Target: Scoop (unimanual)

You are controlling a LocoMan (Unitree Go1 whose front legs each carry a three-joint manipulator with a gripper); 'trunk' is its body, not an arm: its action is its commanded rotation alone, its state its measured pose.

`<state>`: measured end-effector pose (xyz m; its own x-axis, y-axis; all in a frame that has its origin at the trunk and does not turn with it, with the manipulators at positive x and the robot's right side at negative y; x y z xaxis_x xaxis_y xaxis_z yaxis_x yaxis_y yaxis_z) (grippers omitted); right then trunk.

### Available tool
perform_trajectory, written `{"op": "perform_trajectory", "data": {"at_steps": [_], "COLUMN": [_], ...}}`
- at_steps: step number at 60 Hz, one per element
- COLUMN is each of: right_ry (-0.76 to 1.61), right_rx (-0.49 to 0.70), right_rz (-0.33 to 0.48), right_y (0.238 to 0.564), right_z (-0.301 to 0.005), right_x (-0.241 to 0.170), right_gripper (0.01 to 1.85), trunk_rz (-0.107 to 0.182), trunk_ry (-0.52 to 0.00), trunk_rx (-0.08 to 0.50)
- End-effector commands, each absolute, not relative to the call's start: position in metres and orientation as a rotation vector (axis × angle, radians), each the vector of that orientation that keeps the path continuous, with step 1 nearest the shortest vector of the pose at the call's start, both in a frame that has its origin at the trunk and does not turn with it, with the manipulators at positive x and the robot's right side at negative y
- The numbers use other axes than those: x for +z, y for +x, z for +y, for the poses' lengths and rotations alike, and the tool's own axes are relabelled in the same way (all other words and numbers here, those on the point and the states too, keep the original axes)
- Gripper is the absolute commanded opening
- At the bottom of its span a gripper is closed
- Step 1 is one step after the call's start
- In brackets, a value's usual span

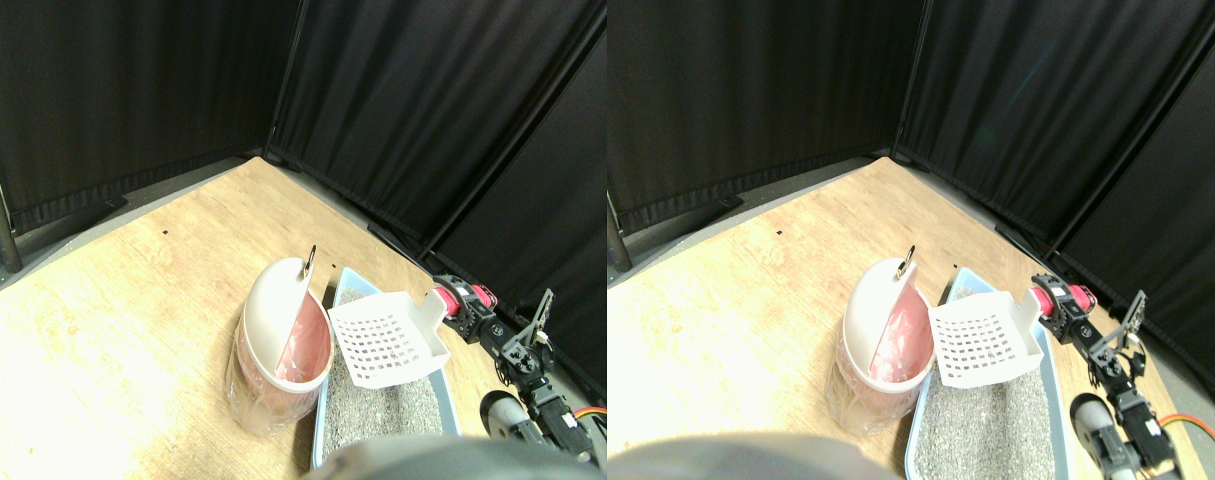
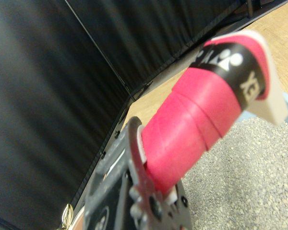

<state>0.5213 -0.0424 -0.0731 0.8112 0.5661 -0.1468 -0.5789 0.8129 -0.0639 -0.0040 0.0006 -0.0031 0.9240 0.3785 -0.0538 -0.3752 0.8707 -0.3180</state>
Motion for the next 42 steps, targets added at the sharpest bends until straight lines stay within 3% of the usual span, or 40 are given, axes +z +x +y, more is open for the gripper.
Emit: {"op": "perform_trajectory", "data": {"at_steps": [1, 21, 42], "right_ry": [-0.068, 0.142, 0.208], "right_rx": [0.577, 0.425, 0.313], "right_rz": [0.043, -0.037, -0.072], "right_y": [0.523, 0.531, 0.527], "right_z": [-0.049, -0.106, -0.148], "right_x": [-0.066, -0.091, -0.114], "right_gripper": [0.05, 0.05, 0.05], "trunk_rz": [0.004, 0.026, 0.035], "trunk_ry": [-0.316, -0.257, -0.21], "trunk_rx": [0.393, 0.31, 0.239]}}
